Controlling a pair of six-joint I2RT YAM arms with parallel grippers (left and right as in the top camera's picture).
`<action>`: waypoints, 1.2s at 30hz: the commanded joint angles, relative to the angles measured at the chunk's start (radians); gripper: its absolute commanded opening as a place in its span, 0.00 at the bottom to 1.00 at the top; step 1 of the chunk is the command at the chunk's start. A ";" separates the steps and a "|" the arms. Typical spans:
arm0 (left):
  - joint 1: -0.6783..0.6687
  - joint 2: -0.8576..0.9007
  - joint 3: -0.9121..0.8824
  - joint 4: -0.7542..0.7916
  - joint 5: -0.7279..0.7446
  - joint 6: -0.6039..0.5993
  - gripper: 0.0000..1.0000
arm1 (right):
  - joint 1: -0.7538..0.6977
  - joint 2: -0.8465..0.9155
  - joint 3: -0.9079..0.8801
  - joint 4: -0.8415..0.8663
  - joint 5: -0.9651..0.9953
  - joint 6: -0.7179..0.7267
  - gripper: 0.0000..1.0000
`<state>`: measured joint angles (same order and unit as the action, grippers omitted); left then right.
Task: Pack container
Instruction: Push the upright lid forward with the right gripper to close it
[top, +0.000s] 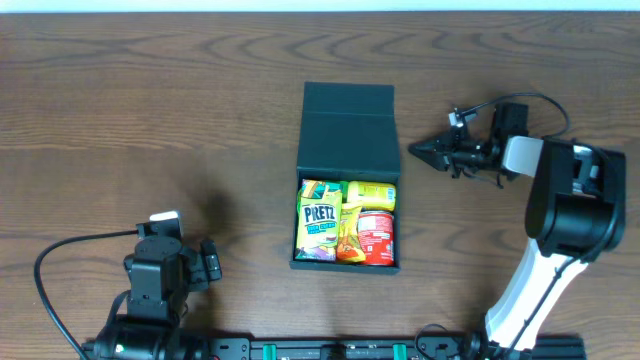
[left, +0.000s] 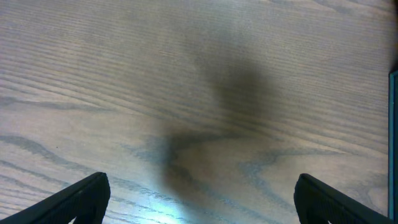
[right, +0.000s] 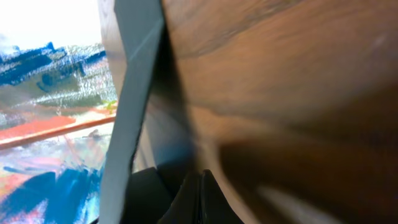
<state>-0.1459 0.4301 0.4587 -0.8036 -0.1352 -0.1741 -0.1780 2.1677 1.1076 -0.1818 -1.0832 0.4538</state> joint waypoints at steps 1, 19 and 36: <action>0.003 -0.005 0.000 0.002 -0.014 0.021 0.95 | 0.043 0.041 0.013 0.034 -0.006 0.085 0.01; 0.003 -0.005 0.000 0.002 -0.014 0.021 0.95 | 0.142 0.077 0.013 0.369 -0.103 0.360 0.01; 0.003 -0.005 0.000 0.002 -0.014 0.021 0.95 | 0.142 0.077 0.013 0.817 -0.363 0.658 0.02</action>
<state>-0.1459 0.4301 0.4587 -0.8032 -0.1356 -0.1741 -0.0452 2.2341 1.1175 0.6041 -1.3483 1.0351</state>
